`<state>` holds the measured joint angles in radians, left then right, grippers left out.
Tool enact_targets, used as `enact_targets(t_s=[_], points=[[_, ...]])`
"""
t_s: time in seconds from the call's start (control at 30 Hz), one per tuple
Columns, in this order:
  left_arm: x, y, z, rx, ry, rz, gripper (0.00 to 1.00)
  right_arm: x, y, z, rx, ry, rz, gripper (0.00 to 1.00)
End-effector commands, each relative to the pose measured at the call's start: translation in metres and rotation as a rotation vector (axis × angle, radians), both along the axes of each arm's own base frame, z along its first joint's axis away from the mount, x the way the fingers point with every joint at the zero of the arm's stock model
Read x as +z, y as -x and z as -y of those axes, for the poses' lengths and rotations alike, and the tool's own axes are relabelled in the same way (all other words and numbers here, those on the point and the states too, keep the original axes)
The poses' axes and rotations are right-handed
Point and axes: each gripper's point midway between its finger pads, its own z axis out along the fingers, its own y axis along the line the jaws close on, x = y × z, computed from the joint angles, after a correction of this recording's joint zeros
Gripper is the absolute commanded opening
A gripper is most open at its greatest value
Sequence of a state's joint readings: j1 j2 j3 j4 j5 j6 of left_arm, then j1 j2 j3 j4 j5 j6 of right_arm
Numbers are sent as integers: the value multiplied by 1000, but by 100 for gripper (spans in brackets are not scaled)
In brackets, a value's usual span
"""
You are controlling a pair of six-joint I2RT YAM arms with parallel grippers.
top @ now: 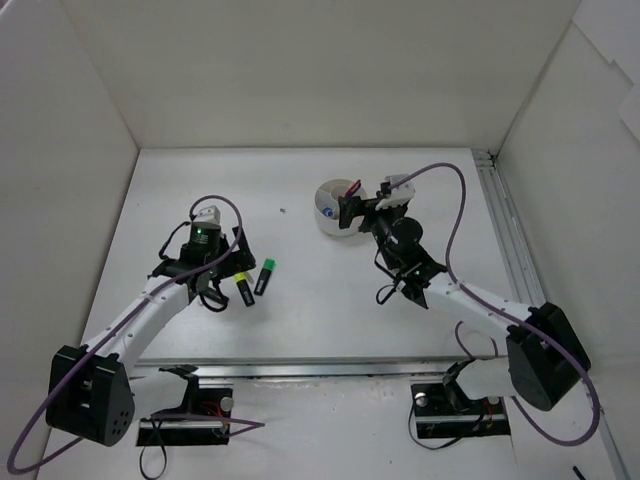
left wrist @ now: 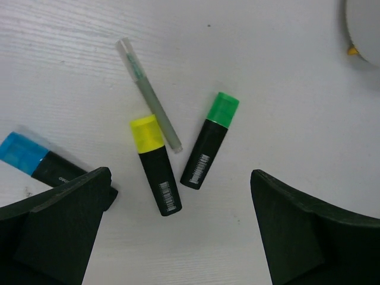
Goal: Sort the stationery into containers
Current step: Pick up the pen from the center of the board.
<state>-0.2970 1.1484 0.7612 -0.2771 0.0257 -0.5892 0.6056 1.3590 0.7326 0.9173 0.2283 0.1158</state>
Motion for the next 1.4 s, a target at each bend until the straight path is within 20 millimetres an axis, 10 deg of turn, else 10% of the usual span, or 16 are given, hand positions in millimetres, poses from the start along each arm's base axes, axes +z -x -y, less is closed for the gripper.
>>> enact_targets(t_s=[0.0,0.43,1.2,1.37], points=[[3,-16,-22,174,22,-45,100,34,19,13,-22,-102,78,98],[-30,-91,-27,328,37,-194,93,-12,54,44,-120,-1,-163,98],[-72,-90,-28,438,-125,-371,43,-17,82,104,-345,-17,-211,98],[-74,-95,-21,424,-122,-376,14,-15,89,108,-345,-31,-215,98]])
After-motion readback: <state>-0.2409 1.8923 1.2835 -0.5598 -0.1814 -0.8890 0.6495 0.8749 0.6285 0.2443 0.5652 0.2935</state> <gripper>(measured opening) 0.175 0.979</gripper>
